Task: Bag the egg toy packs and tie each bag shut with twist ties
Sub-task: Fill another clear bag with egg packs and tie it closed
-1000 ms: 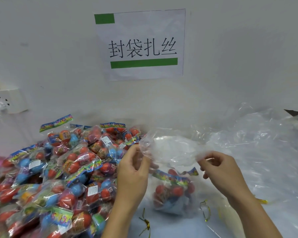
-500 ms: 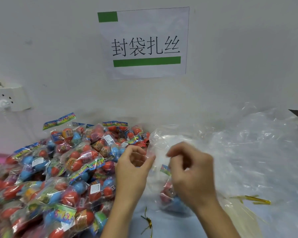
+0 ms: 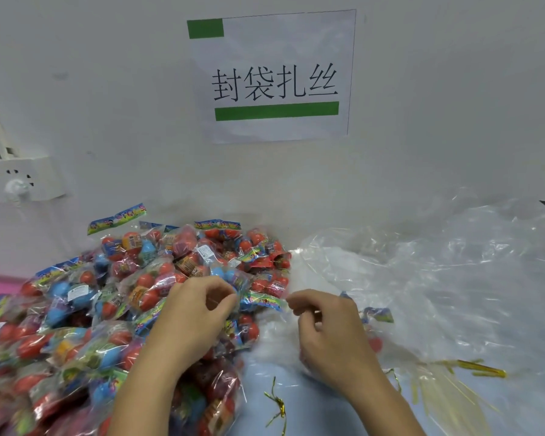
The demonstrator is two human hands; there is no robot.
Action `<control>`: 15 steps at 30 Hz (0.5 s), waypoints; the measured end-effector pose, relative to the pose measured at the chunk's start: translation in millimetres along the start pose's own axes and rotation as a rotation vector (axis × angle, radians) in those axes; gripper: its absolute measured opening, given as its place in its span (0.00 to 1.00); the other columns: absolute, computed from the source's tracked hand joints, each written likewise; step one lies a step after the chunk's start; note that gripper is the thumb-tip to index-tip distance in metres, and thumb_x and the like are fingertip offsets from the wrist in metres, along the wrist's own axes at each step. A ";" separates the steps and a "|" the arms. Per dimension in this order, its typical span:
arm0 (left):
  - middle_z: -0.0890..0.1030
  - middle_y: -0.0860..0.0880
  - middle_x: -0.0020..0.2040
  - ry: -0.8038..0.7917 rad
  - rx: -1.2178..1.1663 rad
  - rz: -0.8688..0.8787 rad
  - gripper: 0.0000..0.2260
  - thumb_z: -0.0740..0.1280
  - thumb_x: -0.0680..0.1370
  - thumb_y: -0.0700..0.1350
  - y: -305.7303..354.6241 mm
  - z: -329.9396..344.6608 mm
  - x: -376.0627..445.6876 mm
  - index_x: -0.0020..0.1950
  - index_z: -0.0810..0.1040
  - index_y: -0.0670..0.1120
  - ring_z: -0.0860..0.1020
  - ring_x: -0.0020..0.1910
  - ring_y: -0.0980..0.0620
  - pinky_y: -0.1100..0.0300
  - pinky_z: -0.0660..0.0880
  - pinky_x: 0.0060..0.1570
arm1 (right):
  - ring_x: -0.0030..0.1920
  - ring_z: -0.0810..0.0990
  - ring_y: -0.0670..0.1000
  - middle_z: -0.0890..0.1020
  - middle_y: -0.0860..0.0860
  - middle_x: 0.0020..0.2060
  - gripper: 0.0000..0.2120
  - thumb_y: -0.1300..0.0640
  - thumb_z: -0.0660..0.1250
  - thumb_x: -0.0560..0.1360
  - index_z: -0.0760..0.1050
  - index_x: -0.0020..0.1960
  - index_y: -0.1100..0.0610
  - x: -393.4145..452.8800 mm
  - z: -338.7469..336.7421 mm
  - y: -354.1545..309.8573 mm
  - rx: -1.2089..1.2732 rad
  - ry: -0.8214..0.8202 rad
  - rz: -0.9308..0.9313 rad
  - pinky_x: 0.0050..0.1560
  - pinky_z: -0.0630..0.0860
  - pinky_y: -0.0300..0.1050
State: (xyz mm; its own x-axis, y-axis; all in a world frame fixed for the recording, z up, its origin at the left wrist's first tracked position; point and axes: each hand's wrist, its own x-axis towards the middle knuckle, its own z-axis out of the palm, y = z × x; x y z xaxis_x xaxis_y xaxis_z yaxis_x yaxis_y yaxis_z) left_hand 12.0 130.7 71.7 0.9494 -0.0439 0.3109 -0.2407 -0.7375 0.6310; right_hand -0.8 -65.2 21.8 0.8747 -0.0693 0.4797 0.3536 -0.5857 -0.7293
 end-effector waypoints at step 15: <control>0.83 0.52 0.43 -0.313 0.232 -0.012 0.08 0.67 0.81 0.46 -1.4 -1.2 9.4 0.44 0.83 0.49 0.80 0.42 0.54 0.57 0.78 0.44 | 0.43 0.82 0.39 0.82 0.37 0.36 0.17 0.57 0.57 0.72 0.85 0.46 0.47 -4.6 14.0 -8.8 0.126 -0.166 0.071 0.43 0.77 0.31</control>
State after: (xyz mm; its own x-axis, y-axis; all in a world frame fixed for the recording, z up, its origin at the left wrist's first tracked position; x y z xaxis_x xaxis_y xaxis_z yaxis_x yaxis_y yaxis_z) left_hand 21.1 132.1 74.6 0.9762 -0.2110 0.0497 -0.2109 -0.8705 0.4447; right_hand -3.3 -48.4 19.2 0.9377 0.0339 0.3457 0.3190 -0.4781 -0.8183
